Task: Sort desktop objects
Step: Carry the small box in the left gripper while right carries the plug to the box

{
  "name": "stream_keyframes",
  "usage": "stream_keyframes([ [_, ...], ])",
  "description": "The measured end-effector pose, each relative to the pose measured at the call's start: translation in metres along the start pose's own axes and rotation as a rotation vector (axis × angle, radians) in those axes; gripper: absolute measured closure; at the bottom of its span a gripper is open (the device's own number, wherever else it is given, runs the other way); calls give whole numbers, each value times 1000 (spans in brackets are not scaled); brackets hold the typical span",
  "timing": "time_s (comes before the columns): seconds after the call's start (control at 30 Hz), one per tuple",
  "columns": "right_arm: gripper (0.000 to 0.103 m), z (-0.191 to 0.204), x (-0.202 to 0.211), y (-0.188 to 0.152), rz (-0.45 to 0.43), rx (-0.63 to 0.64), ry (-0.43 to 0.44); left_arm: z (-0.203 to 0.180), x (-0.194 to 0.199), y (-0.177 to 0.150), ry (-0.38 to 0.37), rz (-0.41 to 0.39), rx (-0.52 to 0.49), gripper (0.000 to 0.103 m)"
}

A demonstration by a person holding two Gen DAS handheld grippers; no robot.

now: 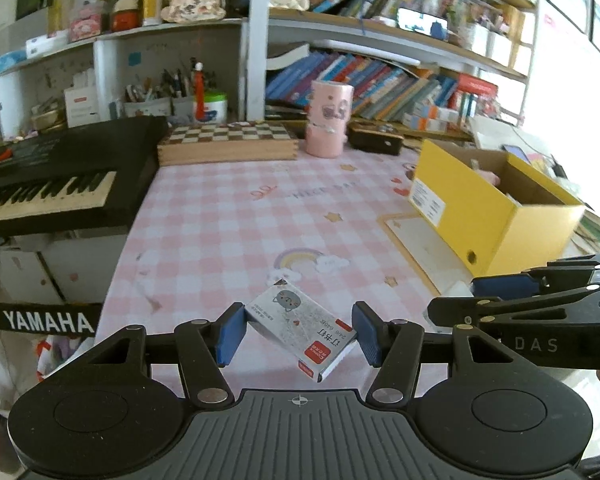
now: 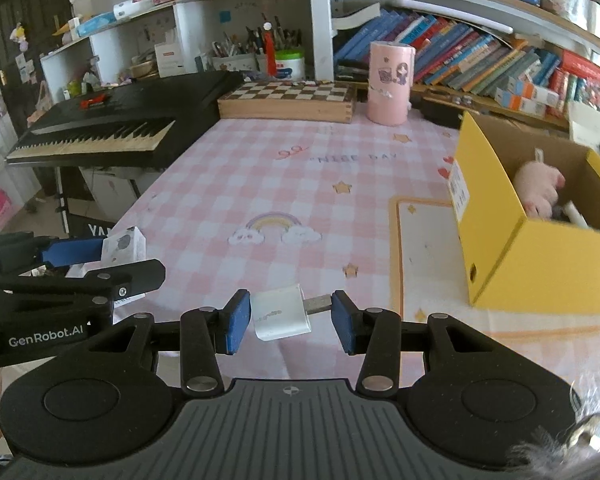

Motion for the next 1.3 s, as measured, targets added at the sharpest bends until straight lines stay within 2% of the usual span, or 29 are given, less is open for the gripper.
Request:
stream_keyframes([
  [0.2,61,-7,20,-29,5,-70,-53,-19,5,-8,-67,8,-62,46],
  [0.4,61,-25,42,-48,-9,-172,-127,-45,7,-12,-148,12,-138,46],
  [0.7,61,-44,68,-75,-14,-251,-210,-79,5,-14,-242,15,-214,46],
  [0.9,61,-57,77,-86,-19,-289,-240,-100,3,-14,-277,17,-254,46],
  [1.3,61,-105,87,-93,-22,-336,-258,-149,-13,-3,-299,31,-309,46],
])
Point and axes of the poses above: each gripper's, at about its wrist camera, not at the fingertips, and x roughly against the way its jaws point, z to its left, y to its top, the point moved 1 cm from there along -x, roughly the way its jaws point, and after that the axes turned 5 degrees about z, right-handed, at the moved point
